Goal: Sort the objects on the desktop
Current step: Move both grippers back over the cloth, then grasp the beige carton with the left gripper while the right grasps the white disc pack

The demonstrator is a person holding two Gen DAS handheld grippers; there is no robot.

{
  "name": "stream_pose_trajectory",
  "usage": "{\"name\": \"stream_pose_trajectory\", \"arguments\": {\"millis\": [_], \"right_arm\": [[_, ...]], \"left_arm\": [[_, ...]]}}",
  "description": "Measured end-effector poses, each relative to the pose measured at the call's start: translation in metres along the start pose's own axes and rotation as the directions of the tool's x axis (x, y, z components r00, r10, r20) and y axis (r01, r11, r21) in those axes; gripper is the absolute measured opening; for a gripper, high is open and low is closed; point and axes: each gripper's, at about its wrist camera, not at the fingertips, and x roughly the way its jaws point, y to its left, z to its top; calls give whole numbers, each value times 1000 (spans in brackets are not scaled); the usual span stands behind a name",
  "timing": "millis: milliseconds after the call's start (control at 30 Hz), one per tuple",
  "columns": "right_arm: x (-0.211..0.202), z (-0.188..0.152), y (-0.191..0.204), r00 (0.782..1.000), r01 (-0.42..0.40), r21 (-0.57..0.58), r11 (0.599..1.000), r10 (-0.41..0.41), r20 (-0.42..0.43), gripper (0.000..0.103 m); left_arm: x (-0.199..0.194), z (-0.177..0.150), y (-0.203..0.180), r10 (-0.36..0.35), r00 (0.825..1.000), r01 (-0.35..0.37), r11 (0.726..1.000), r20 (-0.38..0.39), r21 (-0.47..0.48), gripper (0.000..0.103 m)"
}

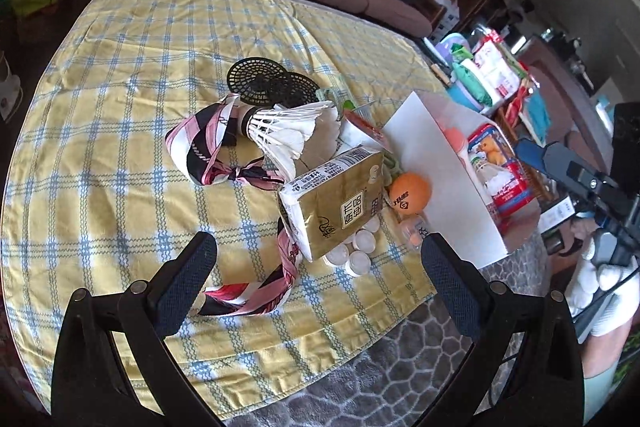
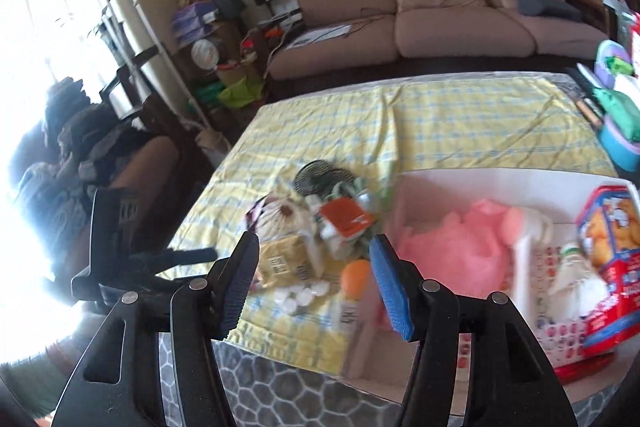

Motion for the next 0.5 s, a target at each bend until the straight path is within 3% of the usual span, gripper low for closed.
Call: {"name": "stream_pose_trajectory", "arguments": {"millis": [300, 500], "right_arm": [[25, -6, 17, 999, 29, -54, 998, -30, -16, 59], [30, -9, 11, 998, 49, -53, 997, -51, -24, 59]], "left_arm": [[14, 4, -15, 95, 995, -98, 987, 29, 127, 102], [24, 8, -15, 99, 995, -101, 988, 26, 120, 102]]}}
